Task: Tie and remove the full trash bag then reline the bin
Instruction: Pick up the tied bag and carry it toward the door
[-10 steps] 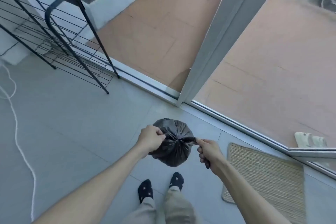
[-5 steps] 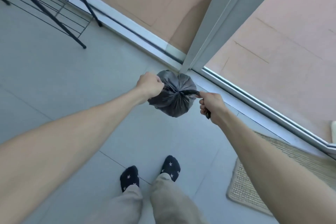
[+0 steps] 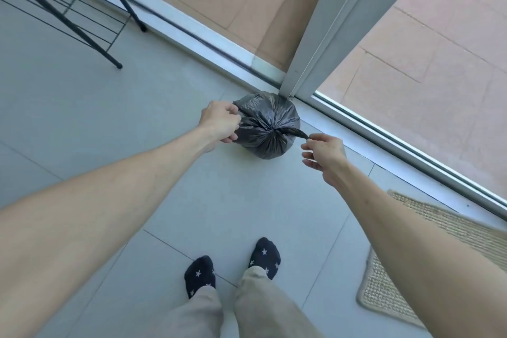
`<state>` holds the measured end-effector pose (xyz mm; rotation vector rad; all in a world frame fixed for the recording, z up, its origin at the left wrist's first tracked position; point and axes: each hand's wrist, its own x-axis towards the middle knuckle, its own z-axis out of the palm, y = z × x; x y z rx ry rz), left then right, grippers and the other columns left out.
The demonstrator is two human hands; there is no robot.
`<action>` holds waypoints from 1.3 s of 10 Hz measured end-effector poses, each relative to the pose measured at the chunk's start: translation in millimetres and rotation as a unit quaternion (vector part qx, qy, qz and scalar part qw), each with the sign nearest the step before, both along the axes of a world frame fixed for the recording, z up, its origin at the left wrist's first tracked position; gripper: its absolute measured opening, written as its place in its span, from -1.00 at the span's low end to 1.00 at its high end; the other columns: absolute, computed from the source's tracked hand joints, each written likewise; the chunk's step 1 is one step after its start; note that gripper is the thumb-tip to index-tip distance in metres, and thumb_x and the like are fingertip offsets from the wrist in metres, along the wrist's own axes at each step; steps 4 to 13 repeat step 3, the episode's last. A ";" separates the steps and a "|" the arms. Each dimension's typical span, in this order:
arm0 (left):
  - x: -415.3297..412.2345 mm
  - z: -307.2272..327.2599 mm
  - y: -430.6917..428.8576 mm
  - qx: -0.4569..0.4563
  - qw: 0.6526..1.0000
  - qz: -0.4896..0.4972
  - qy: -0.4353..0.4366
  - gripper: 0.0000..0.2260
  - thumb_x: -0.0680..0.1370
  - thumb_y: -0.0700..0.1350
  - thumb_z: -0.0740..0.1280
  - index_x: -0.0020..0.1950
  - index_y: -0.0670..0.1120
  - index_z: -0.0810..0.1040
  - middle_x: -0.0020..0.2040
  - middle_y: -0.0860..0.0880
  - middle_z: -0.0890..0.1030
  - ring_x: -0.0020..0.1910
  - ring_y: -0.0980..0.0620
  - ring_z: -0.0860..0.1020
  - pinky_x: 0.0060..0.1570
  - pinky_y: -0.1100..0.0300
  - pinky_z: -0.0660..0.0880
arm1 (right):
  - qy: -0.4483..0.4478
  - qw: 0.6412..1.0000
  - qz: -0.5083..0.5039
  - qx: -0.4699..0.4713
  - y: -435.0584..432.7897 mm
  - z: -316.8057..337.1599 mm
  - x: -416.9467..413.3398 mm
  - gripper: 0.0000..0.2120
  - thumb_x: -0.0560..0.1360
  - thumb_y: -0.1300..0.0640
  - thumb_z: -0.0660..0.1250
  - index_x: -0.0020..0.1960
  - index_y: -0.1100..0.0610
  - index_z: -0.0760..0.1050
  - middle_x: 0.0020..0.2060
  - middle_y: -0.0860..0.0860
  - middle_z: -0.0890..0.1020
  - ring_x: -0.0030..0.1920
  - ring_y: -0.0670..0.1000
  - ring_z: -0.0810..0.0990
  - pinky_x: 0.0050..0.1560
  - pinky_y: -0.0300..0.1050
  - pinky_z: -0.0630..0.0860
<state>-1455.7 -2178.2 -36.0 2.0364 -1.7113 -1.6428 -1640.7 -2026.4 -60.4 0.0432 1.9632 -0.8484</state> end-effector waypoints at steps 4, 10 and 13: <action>25.9 64.2 22.1 -0.008 1.000 -0.020 -0.004 -0.59 0.53 -0.24 0.34 0.38 -0.09 0.51 -0.01 -0.20 0.68 -0.33 -0.09 0.66 -0.30 0.12 0.65 | 0.012 1.000 0.010 0.012 36.4 56.1 15.3 -0.66 0.55 0.23 0.34 0.32 0.21 0.50 -0.07 0.06 0.61 -0.10 0.06 0.65 0.08 0.03 0.67; 25.9 64.2 22.1 -0.008 1.000 -0.020 -0.004 -0.59 0.53 -0.24 0.34 0.38 -0.09 0.51 -0.01 -0.20 0.68 -0.33 -0.09 0.66 -0.30 0.12 0.65 | 0.012 1.000 0.010 0.012 36.4 56.1 15.3 -0.66 0.55 0.23 0.34 0.32 0.21 0.50 -0.07 0.06 0.61 -0.10 0.06 0.65 0.08 0.03 0.67; 25.9 64.2 22.1 -0.008 1.000 -0.020 -0.004 -0.59 0.53 -0.24 0.34 0.38 -0.09 0.51 -0.01 -0.20 0.68 -0.33 -0.09 0.66 -0.30 0.12 0.65 | 0.012 1.000 0.010 0.012 36.4 56.1 15.3 -0.66 0.55 0.23 0.34 0.32 0.21 0.50 -0.07 0.06 0.61 -0.10 0.06 0.65 0.08 0.03 0.67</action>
